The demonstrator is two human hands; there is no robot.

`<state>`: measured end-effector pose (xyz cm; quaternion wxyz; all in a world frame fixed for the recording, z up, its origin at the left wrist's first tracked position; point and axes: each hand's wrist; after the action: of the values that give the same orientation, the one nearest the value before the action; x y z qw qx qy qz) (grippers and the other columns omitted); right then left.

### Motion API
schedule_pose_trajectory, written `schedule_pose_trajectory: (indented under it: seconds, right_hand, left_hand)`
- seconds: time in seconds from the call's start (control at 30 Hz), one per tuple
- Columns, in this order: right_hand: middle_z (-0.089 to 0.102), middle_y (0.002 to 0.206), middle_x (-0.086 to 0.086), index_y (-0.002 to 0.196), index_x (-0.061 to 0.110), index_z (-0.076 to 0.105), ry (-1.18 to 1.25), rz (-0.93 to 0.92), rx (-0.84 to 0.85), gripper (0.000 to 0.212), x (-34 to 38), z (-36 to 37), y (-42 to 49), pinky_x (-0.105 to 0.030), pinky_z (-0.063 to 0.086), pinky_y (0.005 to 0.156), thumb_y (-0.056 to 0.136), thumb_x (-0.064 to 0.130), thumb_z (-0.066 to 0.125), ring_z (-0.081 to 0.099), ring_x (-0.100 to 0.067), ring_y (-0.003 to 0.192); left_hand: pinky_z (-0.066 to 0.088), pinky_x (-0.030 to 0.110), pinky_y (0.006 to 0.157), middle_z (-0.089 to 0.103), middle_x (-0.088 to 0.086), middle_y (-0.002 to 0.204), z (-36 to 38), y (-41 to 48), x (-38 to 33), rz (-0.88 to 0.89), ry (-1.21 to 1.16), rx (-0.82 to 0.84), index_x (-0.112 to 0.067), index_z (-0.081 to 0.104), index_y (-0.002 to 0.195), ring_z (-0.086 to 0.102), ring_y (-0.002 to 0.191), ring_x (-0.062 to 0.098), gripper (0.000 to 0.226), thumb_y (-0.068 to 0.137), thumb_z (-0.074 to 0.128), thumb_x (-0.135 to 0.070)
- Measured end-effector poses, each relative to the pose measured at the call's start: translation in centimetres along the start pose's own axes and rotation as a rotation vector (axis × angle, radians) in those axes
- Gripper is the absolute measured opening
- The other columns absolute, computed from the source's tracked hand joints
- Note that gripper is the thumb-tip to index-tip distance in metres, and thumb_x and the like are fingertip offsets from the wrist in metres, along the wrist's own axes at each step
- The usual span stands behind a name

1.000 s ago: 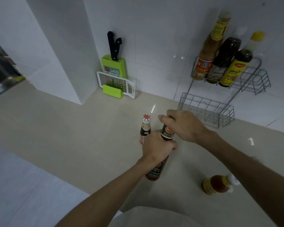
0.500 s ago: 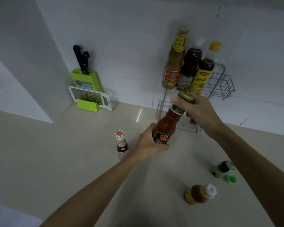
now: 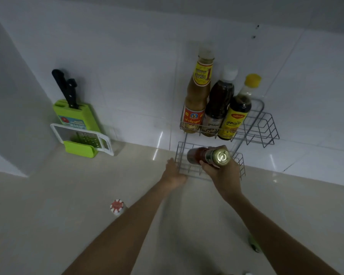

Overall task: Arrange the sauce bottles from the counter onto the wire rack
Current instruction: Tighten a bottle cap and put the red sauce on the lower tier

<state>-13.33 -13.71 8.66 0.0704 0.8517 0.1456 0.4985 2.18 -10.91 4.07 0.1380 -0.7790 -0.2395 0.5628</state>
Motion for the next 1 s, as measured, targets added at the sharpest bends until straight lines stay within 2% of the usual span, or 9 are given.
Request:
schedule_pose_trajectory:
  seconds: [0.1,0.2,0.3,0.43,0.57,0.7,0.8,0.93,1.0]
  right_hand:
    - [0.062,0.08,0.009,0.091,0.015,0.056,-0.01,-0.003,0.095,0.032,-1.3,1.7,1.3,-0.005,0.043,0.059,0.07,0.005,0.078,0.057,0.012,0.076]
    - [0.065,0.089,0.006,0.098,0.02,0.056,-0.023,0.003,0.168,0.035,-2.4,3.3,2.3,-0.01,0.042,0.065,0.073,0.008,0.077,0.06,0.002,0.082]
    - [0.068,0.107,-0.003,0.117,0.015,0.057,-0.109,0.011,0.193,0.044,-2.7,4.3,3.4,-0.003,0.038,0.071,0.077,0.013,0.076,0.062,-0.012,0.098]
    - [0.068,0.116,-0.008,0.13,0.016,0.049,-0.245,0.049,0.236,0.056,-2.6,5.3,4.8,-0.023,0.039,0.076,0.081,0.022,0.073,0.062,-0.025,0.105]
    - [0.066,0.122,-0.009,0.13,0.015,0.045,-0.317,0.061,0.282,0.057,-2.1,6.5,6.1,-0.034,0.049,0.084,0.083,0.033,0.071,0.063,-0.029,0.109]
    - [0.063,0.128,-0.01,0.13,0.013,0.043,-0.293,0.102,0.31,0.055,-1.4,7.8,6.4,-0.04,0.05,0.093,0.085,0.033,0.069,0.06,-0.03,0.116]
    - [0.062,0.129,-0.011,0.129,0.011,0.043,-0.278,0.177,0.318,0.052,-1.1,7.8,6.5,-0.039,0.048,0.093,0.087,0.029,0.067,0.059,-0.03,0.117]
    - [0.059,0.13,-0.017,0.132,0.008,0.037,-0.246,0.277,0.415,0.044,-0.6,7.2,6.6,-0.038,0.049,0.085,0.092,0.016,0.054,0.059,-0.035,0.112]
    - [0.052,0.137,-0.02,0.139,0.007,0.03,-0.194,0.343,0.41,0.049,-0.3,6.7,5.9,-0.042,0.05,0.092,0.094,0.011,0.049,0.055,-0.037,0.118]
  left_hand:
    - [0.022,0.04,0.12,-0.006,0.003,0.164,-0.1,1.6,0.2,-0.074,-0.013,0.012,-0.018,-0.008,0.154,-0.001,0.152,0.023,0.097,0.084,0.056,-0.001]
    - [0.027,0.042,0.118,-0.003,0.004,0.165,-0.3,2.8,0.6,-0.109,-0.057,0.032,-0.02,-0.007,0.154,0.004,0.151,0.025,0.102,0.079,0.059,-0.003]
    - [0.032,0.039,0.114,0.009,0.004,0.164,-0.2,3.1,0.9,-0.119,-0.115,0.068,-0.02,0.0,0.156,0.015,0.149,0.027,0.1,0.078,0.061,-0.002]
    - [0.045,0.03,0.083,0.036,0.006,0.15,0.1,3.2,1.3,-0.093,-0.192,0.066,-0.021,0.014,0.152,0.043,0.121,0.024,0.089,0.079,0.057,0.005]
    - [0.046,0.028,0.074,0.045,0.004,0.136,0.3,3.2,1.3,-0.086,-0.217,0.082,-0.02,0.016,0.15,0.045,0.112,0.021,0.086,0.079,0.055,0.007]
    - [0.044,0.027,0.079,0.044,-0.001,0.123,0.3,3.0,1.0,-0.074,-0.21,0.082,-0.021,0.017,0.149,0.044,0.109,0.018,0.082,0.082,0.054,0.01]
    - [0.047,0.026,0.077,0.045,0.0,0.126,0.1,3.0,1.2,-0.071,-0.2,0.097,-0.021,0.016,0.15,0.046,0.111,0.019,0.084,0.081,0.055,0.008]
    - [0.042,0.042,0.108,0.03,0.011,0.155,0.3,2.1,0.7,-0.113,-0.107,0.03,-0.015,0.003,0.154,0.035,0.138,0.029,0.09,0.083,0.056,-0.001]
    - [0.037,0.043,0.113,0.031,0.014,0.156,0.4,0.9,-0.2,-0.108,-0.068,-0.095,-0.011,0.003,0.154,0.034,0.141,0.031,0.083,0.089,0.055,-0.008]
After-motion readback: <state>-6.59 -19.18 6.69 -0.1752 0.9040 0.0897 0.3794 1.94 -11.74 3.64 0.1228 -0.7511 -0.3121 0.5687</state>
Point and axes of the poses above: each hand's wrist, its own y-axis towards the middle knuckle, its own z-axis out of the palm, x = y × z
